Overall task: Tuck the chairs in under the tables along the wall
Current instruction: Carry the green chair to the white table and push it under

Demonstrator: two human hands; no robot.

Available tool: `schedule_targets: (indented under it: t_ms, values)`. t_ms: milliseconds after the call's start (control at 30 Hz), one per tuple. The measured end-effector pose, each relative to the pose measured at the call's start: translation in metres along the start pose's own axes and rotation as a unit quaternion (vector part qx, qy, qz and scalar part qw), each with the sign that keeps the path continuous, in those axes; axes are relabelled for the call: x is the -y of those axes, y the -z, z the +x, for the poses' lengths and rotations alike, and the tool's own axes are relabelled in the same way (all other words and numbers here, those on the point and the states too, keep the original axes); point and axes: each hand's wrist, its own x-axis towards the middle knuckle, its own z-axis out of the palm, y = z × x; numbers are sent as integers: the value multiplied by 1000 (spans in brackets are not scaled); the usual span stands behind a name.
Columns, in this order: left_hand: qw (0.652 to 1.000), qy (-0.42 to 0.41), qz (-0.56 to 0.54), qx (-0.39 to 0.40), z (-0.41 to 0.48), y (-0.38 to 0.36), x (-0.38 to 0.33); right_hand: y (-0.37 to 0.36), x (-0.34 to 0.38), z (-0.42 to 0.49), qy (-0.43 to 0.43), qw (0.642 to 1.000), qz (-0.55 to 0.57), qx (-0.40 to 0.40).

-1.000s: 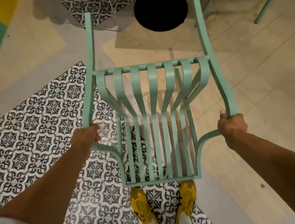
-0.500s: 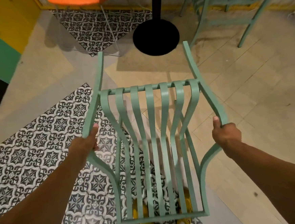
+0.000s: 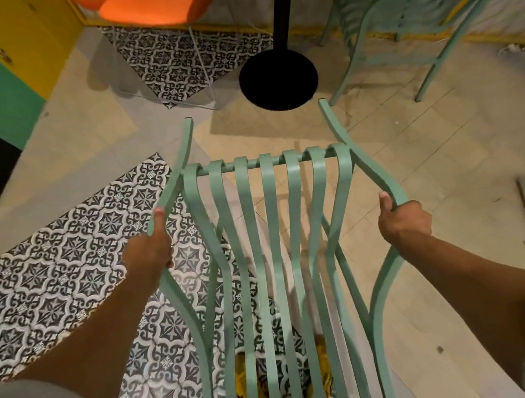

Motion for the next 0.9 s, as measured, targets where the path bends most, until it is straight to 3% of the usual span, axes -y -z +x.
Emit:
schedule_targets:
  t_ms: [400,600,733,900]
  values:
    - [999,24,38,-23,47,3,-45,-3,25,21,40,999,1,-36]
    - [999,23,18,-26,73,-2,-65,4,16,19,74,989,130,-10]
    - [999,23,33,-30,80,-3,-72,-27,-25,-10,-11,975,220,10]
    - [999,14,8,-43,78,-4,-81,-45,-13,7,-118,960,254,-19]
